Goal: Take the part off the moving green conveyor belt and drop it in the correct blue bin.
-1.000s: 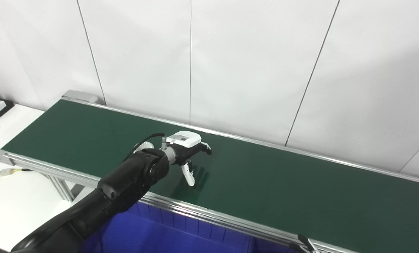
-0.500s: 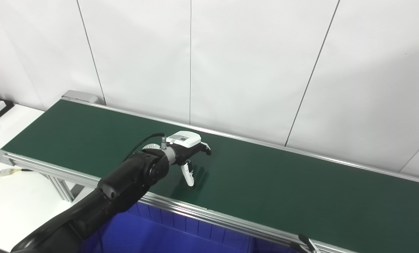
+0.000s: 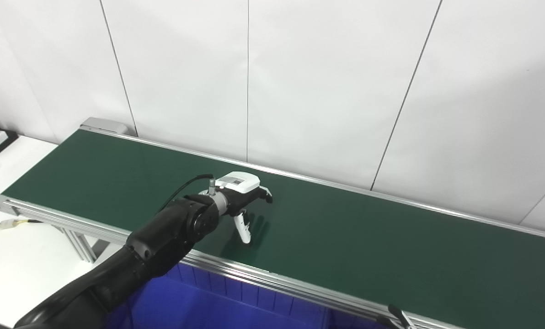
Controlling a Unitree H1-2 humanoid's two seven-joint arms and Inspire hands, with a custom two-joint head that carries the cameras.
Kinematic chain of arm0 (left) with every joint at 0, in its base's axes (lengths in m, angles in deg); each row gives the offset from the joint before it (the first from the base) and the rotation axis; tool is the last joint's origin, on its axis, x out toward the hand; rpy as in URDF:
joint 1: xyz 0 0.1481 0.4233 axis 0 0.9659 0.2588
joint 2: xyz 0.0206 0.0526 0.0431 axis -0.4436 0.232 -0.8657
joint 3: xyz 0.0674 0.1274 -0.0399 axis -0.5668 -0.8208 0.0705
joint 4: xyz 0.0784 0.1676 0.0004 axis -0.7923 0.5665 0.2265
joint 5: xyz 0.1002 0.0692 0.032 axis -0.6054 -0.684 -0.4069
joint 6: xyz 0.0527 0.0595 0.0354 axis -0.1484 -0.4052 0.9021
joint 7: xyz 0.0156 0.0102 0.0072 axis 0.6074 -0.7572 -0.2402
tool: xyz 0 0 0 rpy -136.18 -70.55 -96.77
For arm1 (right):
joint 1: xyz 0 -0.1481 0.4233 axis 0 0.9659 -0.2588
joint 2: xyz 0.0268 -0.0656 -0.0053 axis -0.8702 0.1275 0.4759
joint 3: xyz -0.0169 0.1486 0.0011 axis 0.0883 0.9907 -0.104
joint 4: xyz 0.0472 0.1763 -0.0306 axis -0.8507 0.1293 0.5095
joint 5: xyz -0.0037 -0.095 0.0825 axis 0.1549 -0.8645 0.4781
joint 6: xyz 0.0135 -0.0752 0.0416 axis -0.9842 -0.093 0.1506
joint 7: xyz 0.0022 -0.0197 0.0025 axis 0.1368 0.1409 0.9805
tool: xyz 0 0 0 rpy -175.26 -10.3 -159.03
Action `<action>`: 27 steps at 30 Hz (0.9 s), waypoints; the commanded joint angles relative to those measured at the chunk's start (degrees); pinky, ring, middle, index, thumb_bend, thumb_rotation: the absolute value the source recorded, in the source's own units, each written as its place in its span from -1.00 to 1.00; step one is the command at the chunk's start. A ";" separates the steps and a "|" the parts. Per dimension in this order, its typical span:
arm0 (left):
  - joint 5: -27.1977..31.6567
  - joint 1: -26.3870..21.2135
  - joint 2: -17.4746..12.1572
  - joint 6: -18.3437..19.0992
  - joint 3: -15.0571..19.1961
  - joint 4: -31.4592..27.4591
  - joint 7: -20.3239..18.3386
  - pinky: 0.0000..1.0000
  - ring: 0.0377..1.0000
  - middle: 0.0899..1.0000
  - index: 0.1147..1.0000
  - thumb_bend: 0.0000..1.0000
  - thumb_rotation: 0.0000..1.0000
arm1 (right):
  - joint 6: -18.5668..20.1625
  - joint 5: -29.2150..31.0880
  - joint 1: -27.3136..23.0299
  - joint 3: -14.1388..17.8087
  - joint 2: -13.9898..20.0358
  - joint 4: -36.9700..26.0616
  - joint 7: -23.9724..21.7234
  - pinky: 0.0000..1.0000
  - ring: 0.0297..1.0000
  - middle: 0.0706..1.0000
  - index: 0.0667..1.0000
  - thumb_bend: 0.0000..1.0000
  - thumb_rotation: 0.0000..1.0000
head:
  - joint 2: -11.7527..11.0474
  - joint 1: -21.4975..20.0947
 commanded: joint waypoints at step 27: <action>-0.96 -2.27 -0.64 -1.14 -0.70 2.24 2.30 0.57 0.67 0.69 0.63 0.75 -0.82 | -1.59 0.70 0.52 -0.03 0.49 -3.22 -0.37 0.26 0.41 0.50 0.72 -0.32 0.48 | 0.60 -0.20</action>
